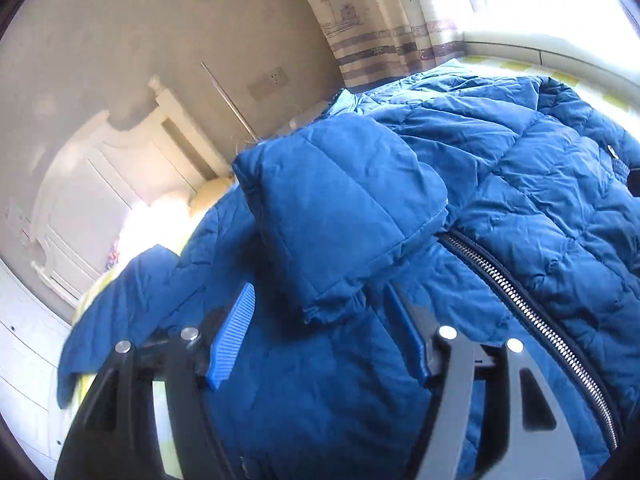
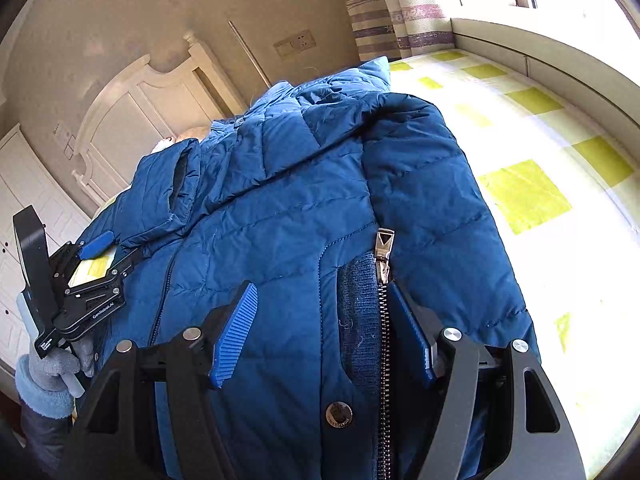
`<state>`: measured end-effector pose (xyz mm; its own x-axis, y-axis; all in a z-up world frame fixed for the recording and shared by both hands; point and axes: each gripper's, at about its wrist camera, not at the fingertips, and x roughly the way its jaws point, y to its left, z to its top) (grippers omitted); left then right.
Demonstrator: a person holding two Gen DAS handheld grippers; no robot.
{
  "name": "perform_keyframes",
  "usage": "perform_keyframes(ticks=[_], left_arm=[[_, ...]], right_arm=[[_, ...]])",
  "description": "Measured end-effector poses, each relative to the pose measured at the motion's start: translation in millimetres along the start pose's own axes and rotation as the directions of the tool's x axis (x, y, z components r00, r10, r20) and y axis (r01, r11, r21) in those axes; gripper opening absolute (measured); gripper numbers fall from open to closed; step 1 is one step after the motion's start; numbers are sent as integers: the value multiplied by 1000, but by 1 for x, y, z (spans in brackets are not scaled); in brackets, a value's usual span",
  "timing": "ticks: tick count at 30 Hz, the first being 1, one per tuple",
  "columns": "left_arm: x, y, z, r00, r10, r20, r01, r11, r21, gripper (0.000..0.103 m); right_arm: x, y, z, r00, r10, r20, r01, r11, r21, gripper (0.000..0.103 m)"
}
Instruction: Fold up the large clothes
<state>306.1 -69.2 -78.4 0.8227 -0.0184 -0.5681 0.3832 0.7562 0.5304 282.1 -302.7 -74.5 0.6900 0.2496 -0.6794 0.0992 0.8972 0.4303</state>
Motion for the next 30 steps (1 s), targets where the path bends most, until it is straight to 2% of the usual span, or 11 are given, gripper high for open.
perform_keyframes(ticks=[6, 8, 10, 13, 14, 15, 16, 19, 21, 23, 30], left_arm=[[11, -58, 24, 985, 131, 114, -165, 916, 365, 70], [26, -67, 32, 992, 100, 78, -124, 898, 423, 48], [28, -60, 40, 999, 27, 46, -41, 935, 352, 22], [17, -6, 51, 980, -182, 84, 182, 983, 5, 14], [12, 26, 49, 952, -278, 128, 298, 938, -175, 14], [12, 57, 42, 915, -352, 195, 400, 844, -356, 14], [13, 89, 27, 872, -402, 278, 488, 700, -520, 14], [34, 160, -49, 758, -416, 502, 608, 170, -776, 19], [49, 174, -92, 729, -415, 544, 581, -45, -813, 45], [54, 179, -118, 764, -402, 504, 517, -87, -852, 69], [64, 176, -128, 772, -425, 473, 475, -109, -873, 71]], right_arm=[[1, -1, 1, 1000, 1, 2, -1, 1000, 1, 66], [0, -1, -1, 1000, 5, 5, -5, 1000, 4, 66], [-1, -2, -2, 1000, 9, 7, -9, 1000, 8, 66], [-2, -3, -2, 1000, 17, 10, -17, 1000, 13, 66], [-3, -4, -3, 1000, 21, 10, -21, 1000, 15, 66], [-3, -5, -3, 1000, 23, 9, -23, 1000, 16, 66], [-3, -5, -2, 1000, 24, 8, -24, 1000, 16, 66], [-3, -4, -2, 1000, 25, 8, -25, 1000, 16, 66], [-3, -5, -1, 1000, 30, 8, -30, 999, 19, 66], [-3, -5, -1, 999, 32, 7, -32, 999, 21, 66], [-7, -1, 2, 998, 55, -23, -55, 998, 4, 68]])
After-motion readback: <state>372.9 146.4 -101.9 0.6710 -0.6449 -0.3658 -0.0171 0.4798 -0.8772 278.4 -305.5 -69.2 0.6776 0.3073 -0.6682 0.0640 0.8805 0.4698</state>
